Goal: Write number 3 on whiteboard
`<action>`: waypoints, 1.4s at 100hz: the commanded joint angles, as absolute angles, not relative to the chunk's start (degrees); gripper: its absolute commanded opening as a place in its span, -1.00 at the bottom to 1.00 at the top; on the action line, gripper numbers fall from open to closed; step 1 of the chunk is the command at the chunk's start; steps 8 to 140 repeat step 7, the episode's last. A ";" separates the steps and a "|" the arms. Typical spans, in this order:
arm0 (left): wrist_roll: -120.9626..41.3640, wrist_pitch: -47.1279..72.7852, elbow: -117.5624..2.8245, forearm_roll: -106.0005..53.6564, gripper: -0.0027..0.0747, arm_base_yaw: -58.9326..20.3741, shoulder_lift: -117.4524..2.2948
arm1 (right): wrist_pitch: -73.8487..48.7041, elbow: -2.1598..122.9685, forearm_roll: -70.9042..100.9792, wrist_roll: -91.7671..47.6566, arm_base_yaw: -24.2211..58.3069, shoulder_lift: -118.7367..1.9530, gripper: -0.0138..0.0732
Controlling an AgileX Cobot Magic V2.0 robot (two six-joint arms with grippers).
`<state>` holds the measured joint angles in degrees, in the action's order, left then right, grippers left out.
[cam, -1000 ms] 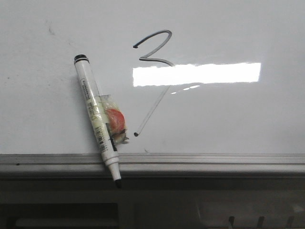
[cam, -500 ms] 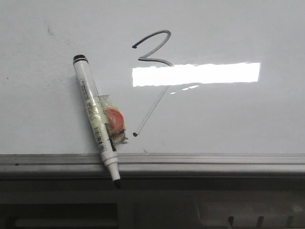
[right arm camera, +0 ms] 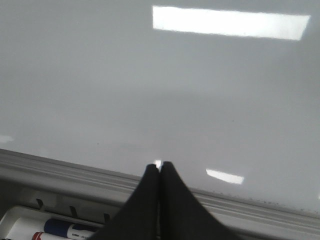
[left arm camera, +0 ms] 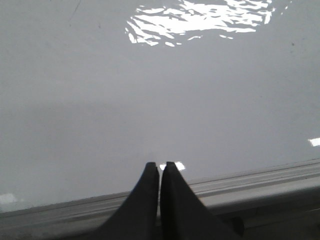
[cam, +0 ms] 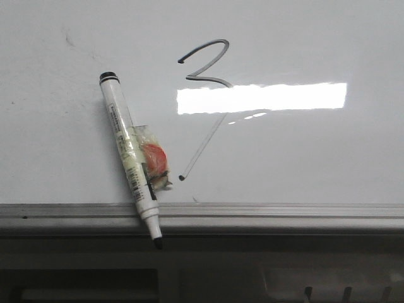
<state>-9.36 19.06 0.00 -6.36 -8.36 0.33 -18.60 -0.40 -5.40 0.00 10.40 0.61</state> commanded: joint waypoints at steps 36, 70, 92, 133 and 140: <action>-8.77 15.25 0.65 -6.97 -0.99 -8.25 1.37 | -17.46 -2.17 -6.53 0.00 10.10 1.47 -0.82; -8.77 15.25 0.65 -6.97 -0.99 -8.25 1.37 | -17.46 -2.17 -6.53 0.00 10.10 1.47 -0.82; -8.77 15.25 0.65 -6.97 -0.99 -8.25 1.37 | -17.46 -2.17 -6.53 0.00 10.10 1.47 -0.82; -8.77 15.25 0.65 -6.97 -0.99 -8.25 1.37 | -17.46 -2.17 -6.53 0.00 10.10 1.47 -0.82; -8.77 15.25 0.65 -6.97 -0.99 -8.25 1.37 | -17.46 -2.17 -6.53 0.00 10.10 1.47 -0.82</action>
